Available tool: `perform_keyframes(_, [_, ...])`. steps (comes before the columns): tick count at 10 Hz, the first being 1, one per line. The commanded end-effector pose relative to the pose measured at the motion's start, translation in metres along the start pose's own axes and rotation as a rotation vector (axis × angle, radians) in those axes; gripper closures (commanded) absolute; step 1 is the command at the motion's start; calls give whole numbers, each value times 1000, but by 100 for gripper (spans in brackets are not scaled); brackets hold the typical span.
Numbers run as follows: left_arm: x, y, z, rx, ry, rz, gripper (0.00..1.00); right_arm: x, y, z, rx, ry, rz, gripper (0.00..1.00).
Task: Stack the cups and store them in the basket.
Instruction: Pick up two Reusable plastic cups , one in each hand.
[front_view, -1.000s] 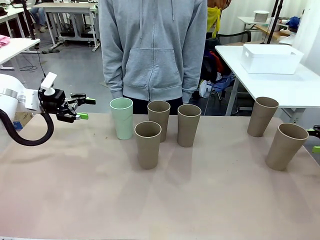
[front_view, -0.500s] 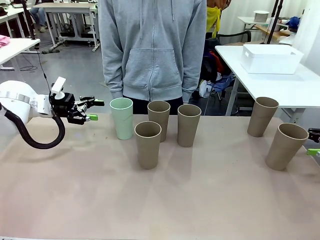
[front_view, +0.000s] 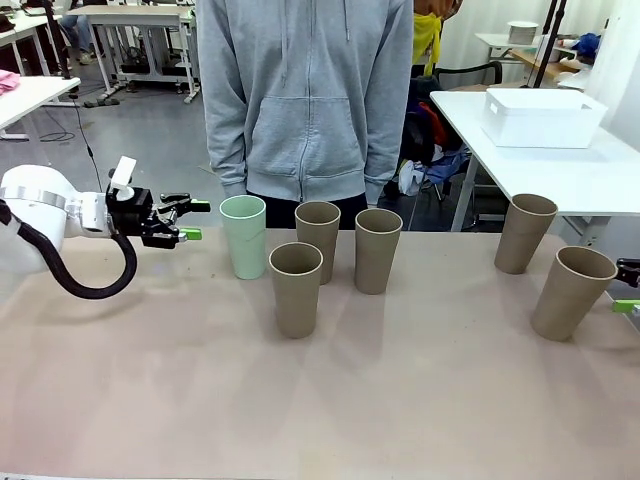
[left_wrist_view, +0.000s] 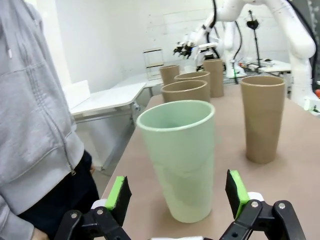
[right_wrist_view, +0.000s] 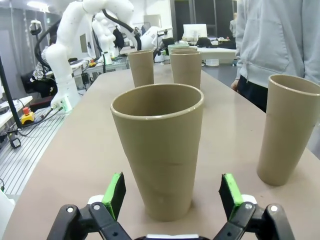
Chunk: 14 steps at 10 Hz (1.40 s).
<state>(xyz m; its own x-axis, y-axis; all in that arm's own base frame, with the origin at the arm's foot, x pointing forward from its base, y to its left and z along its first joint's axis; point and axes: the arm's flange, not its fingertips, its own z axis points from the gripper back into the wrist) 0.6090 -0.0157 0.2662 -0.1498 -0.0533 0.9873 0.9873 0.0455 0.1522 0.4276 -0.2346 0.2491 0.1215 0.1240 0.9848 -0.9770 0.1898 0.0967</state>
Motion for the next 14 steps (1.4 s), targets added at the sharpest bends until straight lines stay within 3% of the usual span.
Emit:
perform_keyframes(1, [-6, 0, -8, 57, -1, 14, 0, -6, 7, -13, 16, 28, 17, 0])
perform_keyframes(10, [-16, 11, -21, 68, 26, 83, 0, -18, 10, -31, -15, -62, 9, 0])
perform_keyframes(14, [-26, 6, -40, 5, 31, 90, 0, -22, 12, -37, -15, -70, -3, 0])
